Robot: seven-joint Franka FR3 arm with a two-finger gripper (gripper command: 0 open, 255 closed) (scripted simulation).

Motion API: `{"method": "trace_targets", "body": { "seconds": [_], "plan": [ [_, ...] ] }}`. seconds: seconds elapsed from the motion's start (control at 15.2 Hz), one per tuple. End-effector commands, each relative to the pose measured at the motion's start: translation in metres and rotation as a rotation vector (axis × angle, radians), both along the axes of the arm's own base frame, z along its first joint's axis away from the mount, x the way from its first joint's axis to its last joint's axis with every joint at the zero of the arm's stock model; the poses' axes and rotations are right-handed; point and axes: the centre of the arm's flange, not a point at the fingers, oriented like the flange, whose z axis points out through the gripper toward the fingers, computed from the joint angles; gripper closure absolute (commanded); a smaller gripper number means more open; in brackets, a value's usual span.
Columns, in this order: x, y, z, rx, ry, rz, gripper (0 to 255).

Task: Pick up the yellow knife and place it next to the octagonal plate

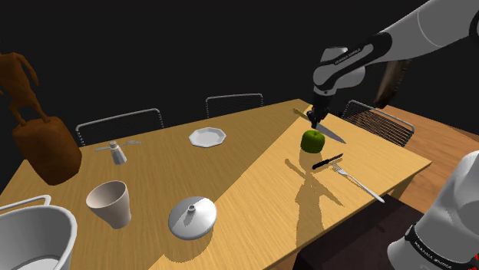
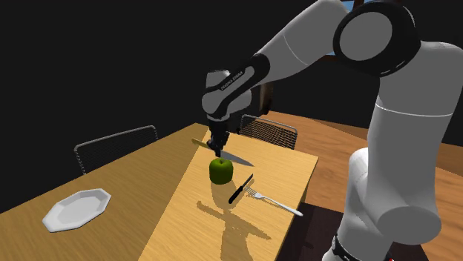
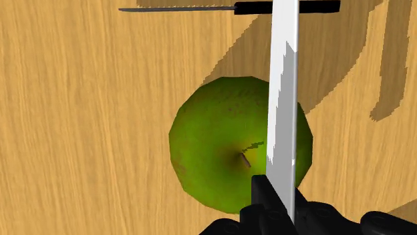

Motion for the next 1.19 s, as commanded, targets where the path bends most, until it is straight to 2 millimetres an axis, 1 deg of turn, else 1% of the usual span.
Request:
{"method": "trace_targets", "body": {
  "seconds": [0.0,1.12],
  "plan": [
    [0.006,0.025,0.000,0.000,0.000,-0.002,255],
    [0.088,0.234,0.000,0.000,0.000,-0.002,255]
  ]
}}
